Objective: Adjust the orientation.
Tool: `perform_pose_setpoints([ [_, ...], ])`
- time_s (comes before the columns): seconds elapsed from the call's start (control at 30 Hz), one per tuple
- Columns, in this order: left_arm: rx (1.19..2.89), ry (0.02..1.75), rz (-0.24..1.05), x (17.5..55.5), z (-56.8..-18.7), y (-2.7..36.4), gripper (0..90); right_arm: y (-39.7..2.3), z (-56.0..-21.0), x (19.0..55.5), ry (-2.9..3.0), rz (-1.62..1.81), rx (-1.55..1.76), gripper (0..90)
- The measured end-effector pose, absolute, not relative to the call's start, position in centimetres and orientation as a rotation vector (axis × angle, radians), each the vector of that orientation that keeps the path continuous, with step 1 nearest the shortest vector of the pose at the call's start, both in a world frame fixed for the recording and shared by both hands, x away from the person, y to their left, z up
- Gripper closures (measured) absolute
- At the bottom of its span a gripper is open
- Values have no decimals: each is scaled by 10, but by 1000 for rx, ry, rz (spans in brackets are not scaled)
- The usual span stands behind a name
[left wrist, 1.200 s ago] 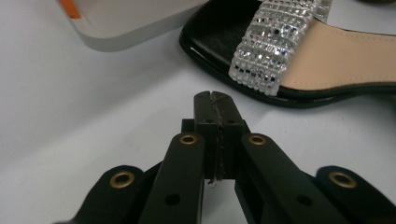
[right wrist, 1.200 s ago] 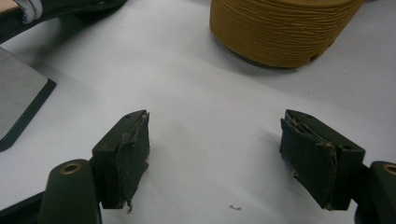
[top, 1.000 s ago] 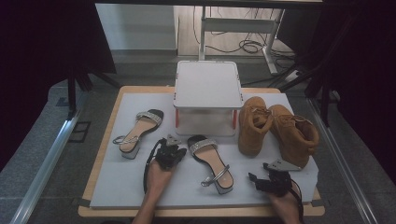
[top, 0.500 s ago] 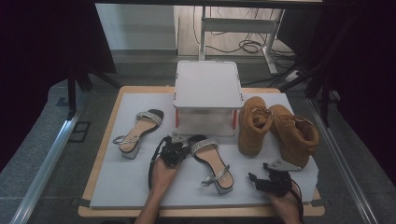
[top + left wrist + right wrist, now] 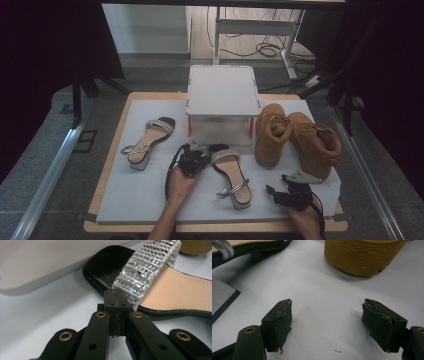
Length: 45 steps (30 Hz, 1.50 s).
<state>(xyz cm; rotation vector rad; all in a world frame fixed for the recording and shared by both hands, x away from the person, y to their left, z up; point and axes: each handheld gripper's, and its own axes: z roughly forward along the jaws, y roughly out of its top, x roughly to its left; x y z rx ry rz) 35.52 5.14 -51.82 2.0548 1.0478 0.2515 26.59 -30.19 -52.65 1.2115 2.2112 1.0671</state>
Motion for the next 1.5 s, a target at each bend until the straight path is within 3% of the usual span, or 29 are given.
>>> perform_pose_setpoints([
  [1.03, 2116, 977, 232, 374, -520, -6, 898, -302, -527, 266, 2212, 1069, 1212, 244],
  [1.33, 2118, 961, 248, 369, -513, 6, 896, -302, -527, 266, 2212, 1069, 1211, 244],
  [1.5, 2139, 948, 266, 362, -511, 18, 817, -302, -527, 266, 2213, 1069, 1210, 244],
])
